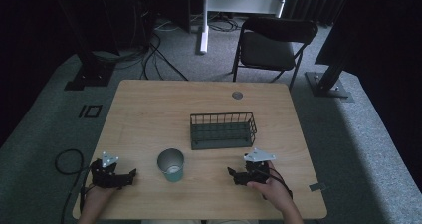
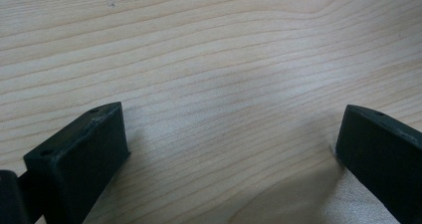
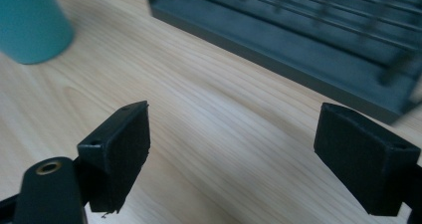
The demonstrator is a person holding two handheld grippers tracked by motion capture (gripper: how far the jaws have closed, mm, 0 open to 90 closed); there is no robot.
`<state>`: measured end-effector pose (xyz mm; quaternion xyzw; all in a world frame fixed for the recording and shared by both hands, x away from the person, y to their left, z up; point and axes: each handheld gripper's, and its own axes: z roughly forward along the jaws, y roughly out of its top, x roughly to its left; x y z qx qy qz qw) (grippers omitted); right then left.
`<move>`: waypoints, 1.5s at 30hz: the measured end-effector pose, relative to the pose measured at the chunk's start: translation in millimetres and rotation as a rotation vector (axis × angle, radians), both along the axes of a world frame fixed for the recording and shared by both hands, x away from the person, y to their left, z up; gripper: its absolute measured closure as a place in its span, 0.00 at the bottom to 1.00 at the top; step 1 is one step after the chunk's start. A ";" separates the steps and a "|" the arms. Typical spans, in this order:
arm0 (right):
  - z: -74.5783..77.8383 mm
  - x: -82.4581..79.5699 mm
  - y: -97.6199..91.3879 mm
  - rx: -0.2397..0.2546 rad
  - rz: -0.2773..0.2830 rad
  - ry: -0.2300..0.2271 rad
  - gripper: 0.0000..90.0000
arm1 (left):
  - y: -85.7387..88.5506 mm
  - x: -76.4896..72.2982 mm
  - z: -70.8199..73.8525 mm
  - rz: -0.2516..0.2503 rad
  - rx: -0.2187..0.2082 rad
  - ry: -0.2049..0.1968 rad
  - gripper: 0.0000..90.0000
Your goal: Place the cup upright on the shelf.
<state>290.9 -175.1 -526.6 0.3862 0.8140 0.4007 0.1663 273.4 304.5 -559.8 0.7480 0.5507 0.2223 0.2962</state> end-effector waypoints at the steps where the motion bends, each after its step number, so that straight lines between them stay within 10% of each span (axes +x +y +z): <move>1: 0.5 -0.3 3.6 0.008 0.009 0.003 0.16 | 0.0 0.0 0.0 0.000 0.000 0.000 0.01; 18: 8.9 -10.9 56.3 0.090 0.242 -0.051 0.16 | 0.0 -0.1 0.0 -0.003 0.000 0.000 0.01; 45: 7.7 -7.9 130.4 0.111 0.412 -0.095 0.16 | 0.2 -0.2 0.1 -0.007 0.001 0.001 0.01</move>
